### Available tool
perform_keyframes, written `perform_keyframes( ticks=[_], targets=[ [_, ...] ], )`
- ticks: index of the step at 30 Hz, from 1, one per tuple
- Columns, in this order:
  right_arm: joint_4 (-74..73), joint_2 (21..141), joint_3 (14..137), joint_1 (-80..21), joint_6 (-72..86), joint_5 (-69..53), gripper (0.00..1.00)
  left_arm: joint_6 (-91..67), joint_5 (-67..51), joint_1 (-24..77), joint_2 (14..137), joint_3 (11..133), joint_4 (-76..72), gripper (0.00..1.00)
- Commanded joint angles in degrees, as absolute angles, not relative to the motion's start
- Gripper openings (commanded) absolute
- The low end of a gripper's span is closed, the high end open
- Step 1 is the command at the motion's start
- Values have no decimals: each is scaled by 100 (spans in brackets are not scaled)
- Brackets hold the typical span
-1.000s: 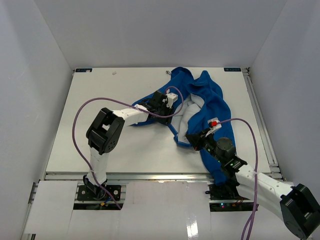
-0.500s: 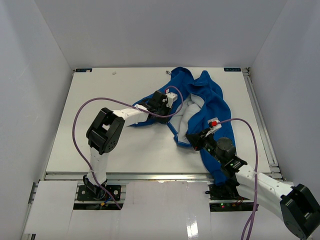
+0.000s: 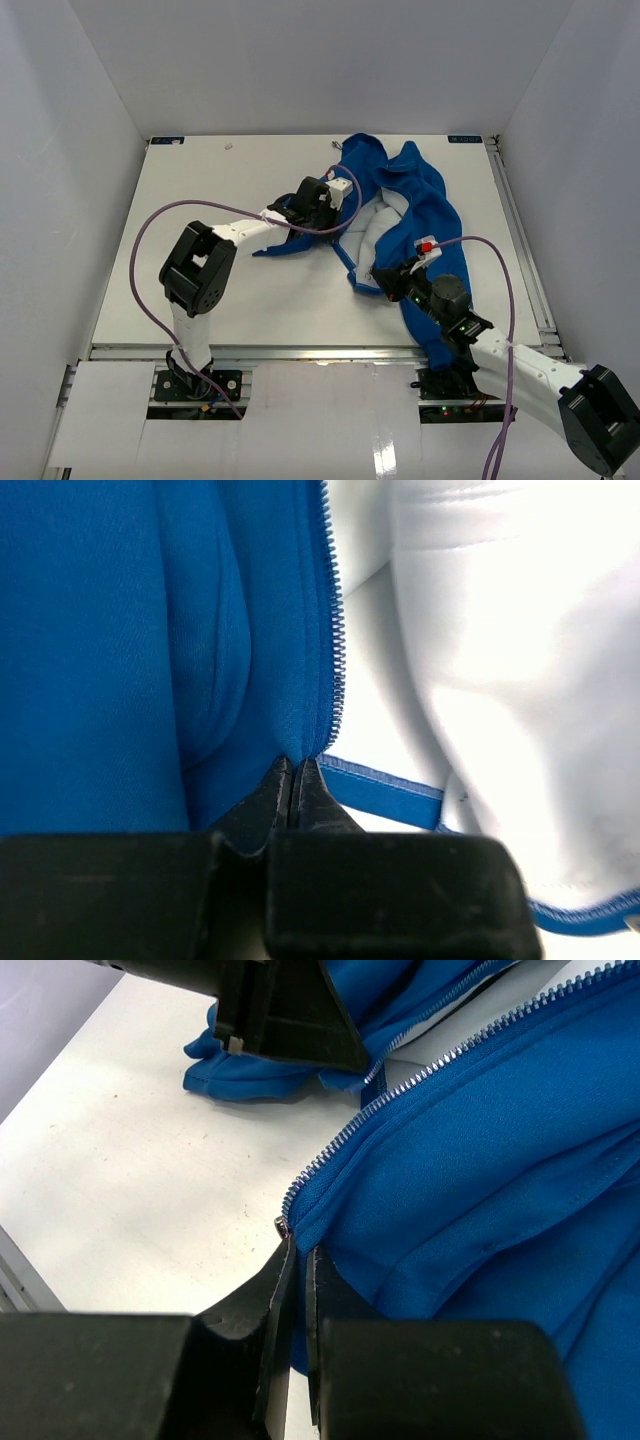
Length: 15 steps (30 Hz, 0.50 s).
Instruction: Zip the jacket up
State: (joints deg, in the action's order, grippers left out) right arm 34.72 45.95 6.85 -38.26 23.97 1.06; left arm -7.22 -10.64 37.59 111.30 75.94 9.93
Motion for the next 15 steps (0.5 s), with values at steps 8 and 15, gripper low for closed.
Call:
perform_keyframes(
  ticks=[8,15],
  targets=[
    [4080,4896,776,-3823,2299,-236,8,-1035,-1620,3621,9757,6367,-972,0],
    [5200,5222,739,-3792,1899,-911,8,-1649,-2300,3621,8709,5036,-2763,0]
  ],
)
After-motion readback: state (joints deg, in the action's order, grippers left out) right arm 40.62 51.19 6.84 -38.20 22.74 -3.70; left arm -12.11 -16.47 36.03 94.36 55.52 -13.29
